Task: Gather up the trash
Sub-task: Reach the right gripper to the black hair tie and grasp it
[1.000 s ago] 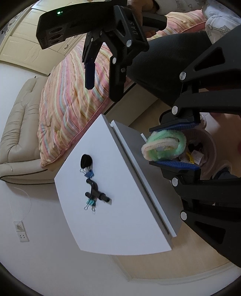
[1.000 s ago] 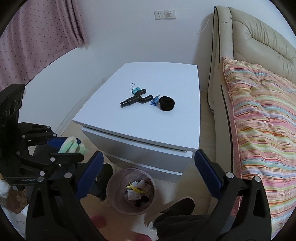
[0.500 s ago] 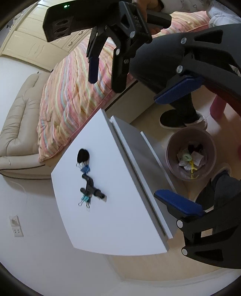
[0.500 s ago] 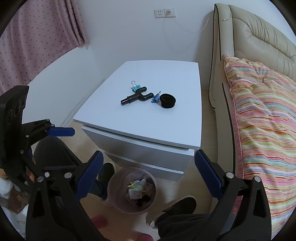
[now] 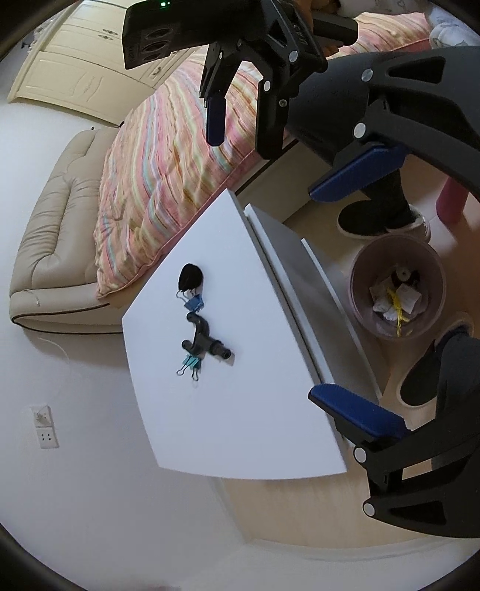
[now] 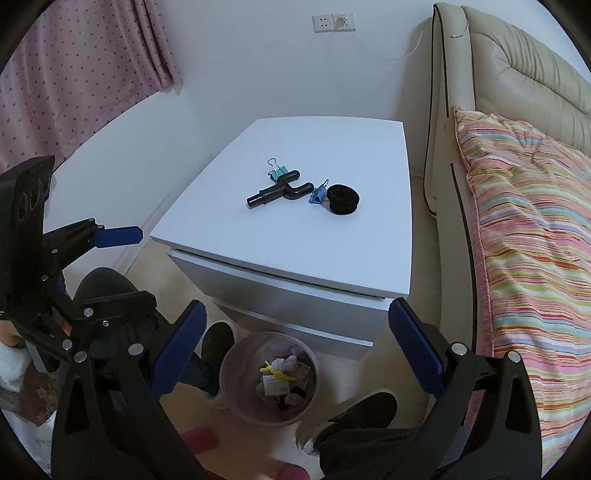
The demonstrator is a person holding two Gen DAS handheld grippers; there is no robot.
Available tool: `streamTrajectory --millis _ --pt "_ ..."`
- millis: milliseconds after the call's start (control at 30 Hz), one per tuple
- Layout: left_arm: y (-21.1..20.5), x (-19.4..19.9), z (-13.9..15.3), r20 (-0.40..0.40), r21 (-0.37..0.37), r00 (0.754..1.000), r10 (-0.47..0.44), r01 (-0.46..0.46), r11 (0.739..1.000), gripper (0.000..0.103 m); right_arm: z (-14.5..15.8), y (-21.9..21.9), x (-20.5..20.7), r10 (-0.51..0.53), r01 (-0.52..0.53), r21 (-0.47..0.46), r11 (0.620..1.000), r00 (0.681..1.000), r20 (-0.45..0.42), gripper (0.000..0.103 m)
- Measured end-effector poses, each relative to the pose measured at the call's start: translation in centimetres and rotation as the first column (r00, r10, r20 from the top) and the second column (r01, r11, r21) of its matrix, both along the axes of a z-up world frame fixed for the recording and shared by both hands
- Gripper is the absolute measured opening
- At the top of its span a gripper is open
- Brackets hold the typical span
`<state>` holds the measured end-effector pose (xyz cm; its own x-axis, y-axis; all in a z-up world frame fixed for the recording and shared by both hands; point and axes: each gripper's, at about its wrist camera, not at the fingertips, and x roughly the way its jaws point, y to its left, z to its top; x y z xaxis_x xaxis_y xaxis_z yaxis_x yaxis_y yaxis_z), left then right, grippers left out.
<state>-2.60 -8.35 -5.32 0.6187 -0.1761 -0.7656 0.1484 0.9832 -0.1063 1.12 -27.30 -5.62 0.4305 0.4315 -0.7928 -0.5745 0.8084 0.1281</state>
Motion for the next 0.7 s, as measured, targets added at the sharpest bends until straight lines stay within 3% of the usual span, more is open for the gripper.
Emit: streamTrajectory --millis 367,700 --pt "0.6 0.6 1.0 0.035 -0.031 0.999 -0.002 0.003 1.0 0.095 1.6 1.9 4.3 0.113 -0.107 -0.086 0.99 0.992 0.062 0.097" --pt "1.7 1.1 1.7 0.062 -0.034 0.998 0.031 -0.029 0.999 0.095 2.3 4.5 9.5 0.222 -0.216 -0.171 0.961 0.975 0.012 0.097"
